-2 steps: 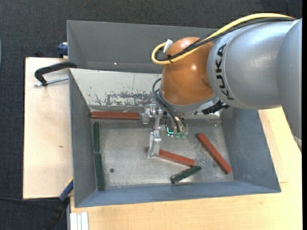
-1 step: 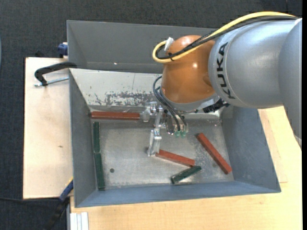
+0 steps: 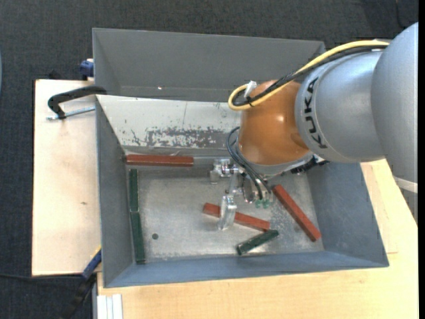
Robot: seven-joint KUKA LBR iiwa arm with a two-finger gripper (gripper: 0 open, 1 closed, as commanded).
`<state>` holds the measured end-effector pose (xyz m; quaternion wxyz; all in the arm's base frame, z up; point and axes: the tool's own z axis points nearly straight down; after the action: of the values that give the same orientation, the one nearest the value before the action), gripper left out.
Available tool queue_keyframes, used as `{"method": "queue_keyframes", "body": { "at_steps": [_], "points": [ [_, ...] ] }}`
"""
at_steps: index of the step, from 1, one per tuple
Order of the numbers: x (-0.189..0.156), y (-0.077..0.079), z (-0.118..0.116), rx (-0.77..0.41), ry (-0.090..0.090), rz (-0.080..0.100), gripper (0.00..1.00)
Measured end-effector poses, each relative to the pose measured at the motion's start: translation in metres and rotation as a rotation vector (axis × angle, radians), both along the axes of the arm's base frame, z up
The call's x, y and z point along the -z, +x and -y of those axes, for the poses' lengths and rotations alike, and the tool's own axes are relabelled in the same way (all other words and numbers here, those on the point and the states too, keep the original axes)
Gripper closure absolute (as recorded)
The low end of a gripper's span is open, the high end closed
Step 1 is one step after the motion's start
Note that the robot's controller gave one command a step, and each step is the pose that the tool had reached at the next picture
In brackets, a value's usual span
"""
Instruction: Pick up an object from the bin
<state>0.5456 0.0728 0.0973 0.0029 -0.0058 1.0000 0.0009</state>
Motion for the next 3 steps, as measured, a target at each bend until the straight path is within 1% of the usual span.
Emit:
{"method": "queue_keyframes", "body": {
  "at_steps": [1,2,3],
  "points": [
    [0.000,-0.003,0.018,0.002,-0.001,-0.010,0.00],
    [-0.020,-0.006,0.027,0.077,0.000,0.001,0.00],
    [0.027,-0.026,0.014,0.212,0.000,-0.006,0.00]
  ]
}}
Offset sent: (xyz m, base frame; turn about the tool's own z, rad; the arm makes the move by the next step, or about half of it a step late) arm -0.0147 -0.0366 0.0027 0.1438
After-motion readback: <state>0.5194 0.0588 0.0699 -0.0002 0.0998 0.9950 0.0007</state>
